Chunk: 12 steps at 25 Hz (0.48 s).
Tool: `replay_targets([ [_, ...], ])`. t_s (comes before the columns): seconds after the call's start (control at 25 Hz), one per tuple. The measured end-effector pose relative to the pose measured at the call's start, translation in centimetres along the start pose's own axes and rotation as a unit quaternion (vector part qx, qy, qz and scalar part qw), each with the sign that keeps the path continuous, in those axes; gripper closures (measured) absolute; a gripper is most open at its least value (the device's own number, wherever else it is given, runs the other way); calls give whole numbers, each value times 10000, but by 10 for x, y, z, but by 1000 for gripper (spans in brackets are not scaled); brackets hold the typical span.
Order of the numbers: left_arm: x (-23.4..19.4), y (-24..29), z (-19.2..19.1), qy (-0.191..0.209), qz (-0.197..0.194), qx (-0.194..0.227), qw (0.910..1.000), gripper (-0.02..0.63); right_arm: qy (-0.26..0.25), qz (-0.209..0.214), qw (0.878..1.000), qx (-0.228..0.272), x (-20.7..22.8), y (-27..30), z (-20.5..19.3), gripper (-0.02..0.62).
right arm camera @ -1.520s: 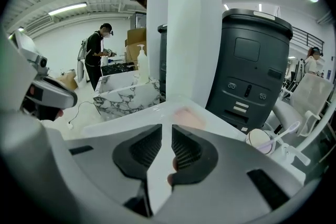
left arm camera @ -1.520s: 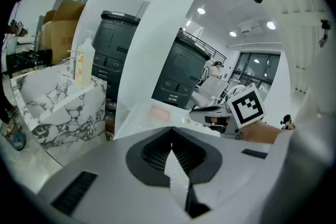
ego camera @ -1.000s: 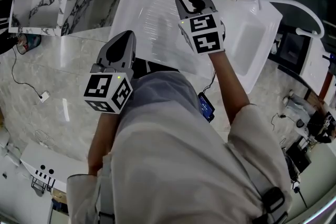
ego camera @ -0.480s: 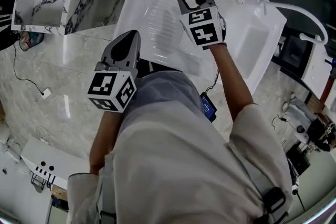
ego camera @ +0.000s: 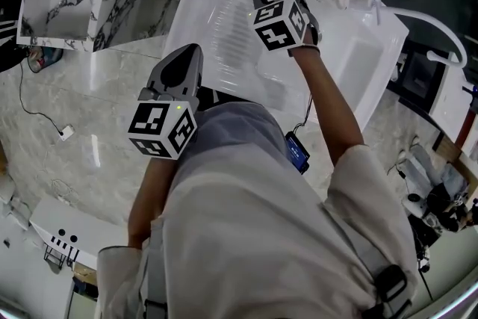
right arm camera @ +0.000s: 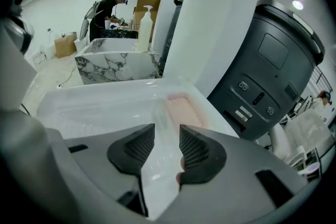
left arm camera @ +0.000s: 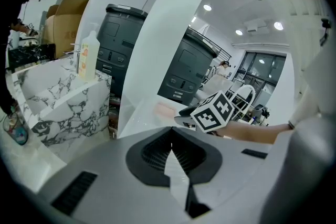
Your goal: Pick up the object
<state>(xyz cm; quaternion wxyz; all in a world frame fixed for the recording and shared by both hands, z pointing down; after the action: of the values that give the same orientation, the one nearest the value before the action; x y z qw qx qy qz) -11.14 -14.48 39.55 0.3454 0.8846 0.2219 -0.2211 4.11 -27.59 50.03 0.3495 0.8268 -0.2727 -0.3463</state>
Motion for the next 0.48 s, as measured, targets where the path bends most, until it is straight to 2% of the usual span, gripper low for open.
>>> replay_targets([
  [0.28, -5, 1, 2, -10, 47, -46, 10000, 601, -1009, -423, 9935, -315, 15, 28, 5, 414],
  [0.48, -10, -1, 3, -46, 81, -55, 9999, 600, -1328, -376, 9893, -480, 14, 48, 5, 410],
])
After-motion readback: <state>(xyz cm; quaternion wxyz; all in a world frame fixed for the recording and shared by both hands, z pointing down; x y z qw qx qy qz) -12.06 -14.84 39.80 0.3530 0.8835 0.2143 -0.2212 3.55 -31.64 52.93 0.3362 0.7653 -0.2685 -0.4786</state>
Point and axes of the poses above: the fingertips, and each gripper's own axes: y forward along the fingers, x to its right, z out of its top, the point moved 2 cm from there along -y, backward along the fingers, and after that the axes turned 12 degrees about -y, right-handed, at the moved point
